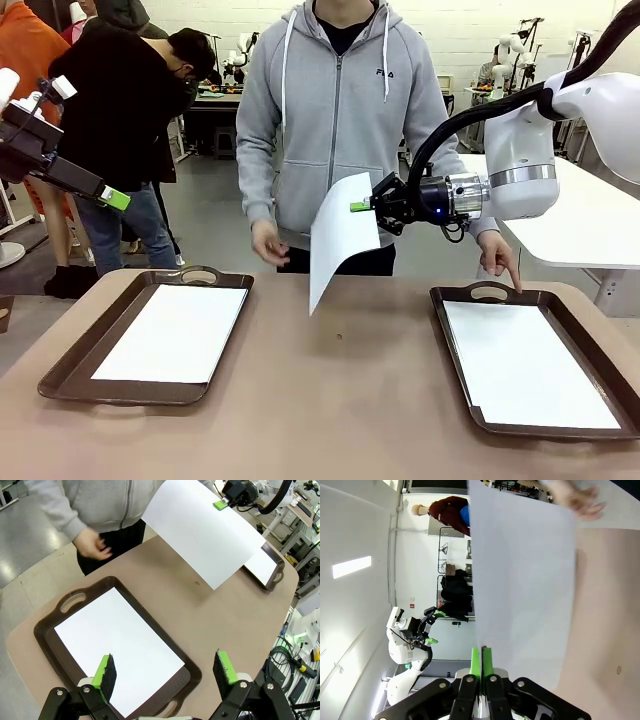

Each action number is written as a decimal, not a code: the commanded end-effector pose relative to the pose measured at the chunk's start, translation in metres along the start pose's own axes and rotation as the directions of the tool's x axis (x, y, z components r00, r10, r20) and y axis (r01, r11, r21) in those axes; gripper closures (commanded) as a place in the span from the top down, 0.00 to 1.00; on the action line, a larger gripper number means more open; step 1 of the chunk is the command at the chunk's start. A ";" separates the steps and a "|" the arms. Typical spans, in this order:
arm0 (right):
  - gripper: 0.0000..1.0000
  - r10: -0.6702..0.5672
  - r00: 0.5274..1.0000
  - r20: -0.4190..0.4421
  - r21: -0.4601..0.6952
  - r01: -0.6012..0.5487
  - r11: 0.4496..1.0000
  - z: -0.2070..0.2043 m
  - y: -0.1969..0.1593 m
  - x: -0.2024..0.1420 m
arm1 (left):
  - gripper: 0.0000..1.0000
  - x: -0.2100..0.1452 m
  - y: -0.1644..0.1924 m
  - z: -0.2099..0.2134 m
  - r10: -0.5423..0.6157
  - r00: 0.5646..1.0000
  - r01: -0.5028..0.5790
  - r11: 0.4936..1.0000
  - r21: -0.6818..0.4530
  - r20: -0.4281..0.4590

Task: Sort the A4 documents.
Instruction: Receive the A4 Paper, then place the A4 Paper in the designated Handle tray.

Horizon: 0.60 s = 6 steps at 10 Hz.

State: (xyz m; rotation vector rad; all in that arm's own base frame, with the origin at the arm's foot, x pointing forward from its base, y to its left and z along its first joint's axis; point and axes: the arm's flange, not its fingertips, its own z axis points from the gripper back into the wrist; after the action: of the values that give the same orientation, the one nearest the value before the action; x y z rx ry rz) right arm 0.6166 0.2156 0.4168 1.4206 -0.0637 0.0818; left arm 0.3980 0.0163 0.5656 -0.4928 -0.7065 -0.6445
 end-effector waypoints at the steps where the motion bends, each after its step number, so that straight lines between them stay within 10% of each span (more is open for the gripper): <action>1: 0.00 -0.011 1.000 0.010 0.013 0.011 1.000 0.000 -0.001 0.000 | 1.00 0.000 -0.001 0.000 -0.002 1.000 0.002 1.000 0.005 -0.004; 6: 0.00 -0.011 1.000 0.010 0.013 0.011 1.000 0.000 -0.001 0.000 | 1.00 0.000 -0.001 0.000 -0.002 1.000 0.002 1.000 0.005 -0.004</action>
State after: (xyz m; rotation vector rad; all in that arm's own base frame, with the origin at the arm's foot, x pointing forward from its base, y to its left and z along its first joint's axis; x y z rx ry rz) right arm 0.6166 0.2156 0.4168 1.4206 -0.0637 0.0818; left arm 0.3980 0.0163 0.5656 -0.4928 -0.7064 -0.6445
